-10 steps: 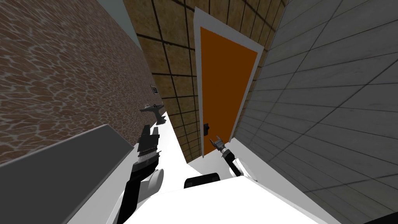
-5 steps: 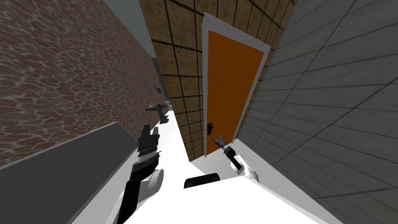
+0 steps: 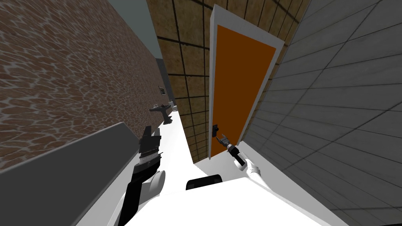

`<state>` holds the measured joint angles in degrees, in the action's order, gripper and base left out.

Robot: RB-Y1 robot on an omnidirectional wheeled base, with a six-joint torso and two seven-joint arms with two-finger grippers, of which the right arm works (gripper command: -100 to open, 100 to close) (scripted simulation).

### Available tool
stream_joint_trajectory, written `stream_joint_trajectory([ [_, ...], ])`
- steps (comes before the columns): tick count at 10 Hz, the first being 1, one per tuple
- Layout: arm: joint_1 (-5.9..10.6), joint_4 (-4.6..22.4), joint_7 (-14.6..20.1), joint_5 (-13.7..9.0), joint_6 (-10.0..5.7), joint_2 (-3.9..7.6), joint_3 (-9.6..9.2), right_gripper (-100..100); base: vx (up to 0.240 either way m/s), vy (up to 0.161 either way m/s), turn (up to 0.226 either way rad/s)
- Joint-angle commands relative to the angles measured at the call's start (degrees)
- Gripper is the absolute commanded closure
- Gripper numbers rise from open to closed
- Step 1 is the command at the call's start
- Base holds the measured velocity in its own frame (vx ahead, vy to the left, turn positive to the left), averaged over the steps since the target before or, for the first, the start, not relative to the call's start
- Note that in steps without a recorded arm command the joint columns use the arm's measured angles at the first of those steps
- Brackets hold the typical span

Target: Pull the door open

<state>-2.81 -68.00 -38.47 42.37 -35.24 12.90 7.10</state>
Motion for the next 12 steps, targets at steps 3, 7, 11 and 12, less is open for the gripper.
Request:
stream_joint_trajectory([
  [3,4.81,6.5,-2.1,-6.1,-0.30,4.47,0.33,-100,0.079,0.091,0.064],
  [7,9.03,12.7,-3.8,-11.2,-0.75,8.19,0.76,-100,0.074,0.065,0.041],
  [11,9.93,13.8,-4.0,-12.8,-0.59,9.53,0.77,100,0.044,0.027,0.016],
  [12,9.93,13.8,-4.0,-12.8,-0.59,9.53,0.77,100,-0.008,-0.014,-0.003],
])
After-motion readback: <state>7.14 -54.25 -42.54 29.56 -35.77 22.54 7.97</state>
